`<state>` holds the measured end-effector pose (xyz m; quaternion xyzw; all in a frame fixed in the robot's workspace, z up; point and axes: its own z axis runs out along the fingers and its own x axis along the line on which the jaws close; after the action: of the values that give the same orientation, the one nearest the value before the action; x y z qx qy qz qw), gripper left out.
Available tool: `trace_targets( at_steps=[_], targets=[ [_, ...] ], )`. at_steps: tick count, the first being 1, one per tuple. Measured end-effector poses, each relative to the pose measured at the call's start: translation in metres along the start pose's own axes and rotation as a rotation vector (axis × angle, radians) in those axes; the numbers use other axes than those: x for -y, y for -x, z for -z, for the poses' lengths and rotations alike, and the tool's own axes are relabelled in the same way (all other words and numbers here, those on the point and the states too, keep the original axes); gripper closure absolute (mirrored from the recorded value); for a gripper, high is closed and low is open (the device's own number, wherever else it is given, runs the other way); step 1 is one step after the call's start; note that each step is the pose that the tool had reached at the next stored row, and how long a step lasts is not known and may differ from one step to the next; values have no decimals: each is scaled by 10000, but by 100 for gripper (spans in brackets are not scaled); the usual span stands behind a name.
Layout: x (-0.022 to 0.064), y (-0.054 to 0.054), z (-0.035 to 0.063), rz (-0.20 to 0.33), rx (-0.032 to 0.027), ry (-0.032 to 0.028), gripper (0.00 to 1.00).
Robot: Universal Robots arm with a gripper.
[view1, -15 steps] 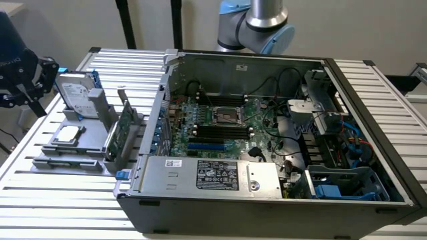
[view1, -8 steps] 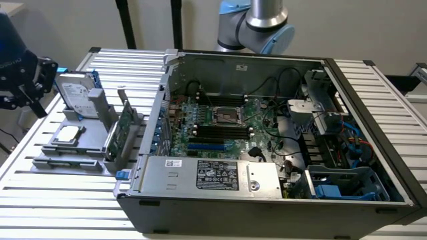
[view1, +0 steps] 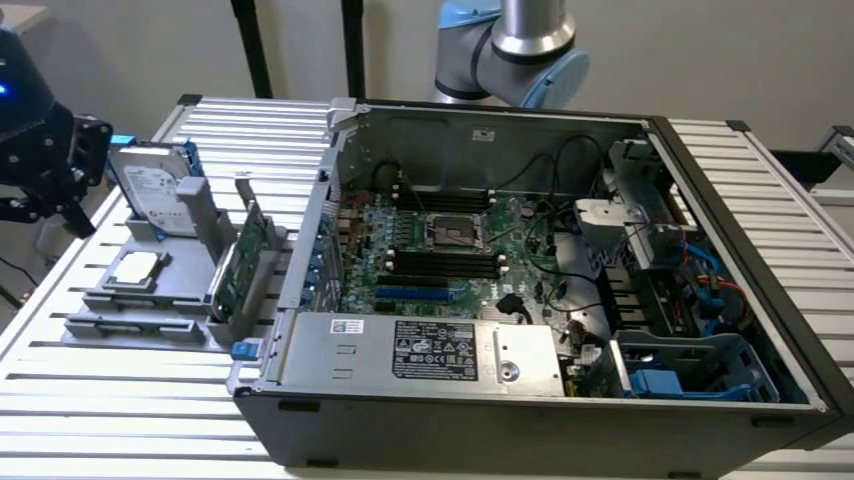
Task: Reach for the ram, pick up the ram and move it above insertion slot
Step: 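Pick up the ram and move it above insertion slot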
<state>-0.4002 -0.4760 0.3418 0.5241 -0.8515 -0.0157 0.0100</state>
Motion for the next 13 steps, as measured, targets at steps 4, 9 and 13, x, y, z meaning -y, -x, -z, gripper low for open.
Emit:
trace_targets(
  at_steps=[4,9,13],
  targets=[
    [1,0,-13,724,-25,-3,89],
    [1,0,-28,1640,-59,-5,89],
    [2,0,-41,2364,-85,-8,89]
  ],
)
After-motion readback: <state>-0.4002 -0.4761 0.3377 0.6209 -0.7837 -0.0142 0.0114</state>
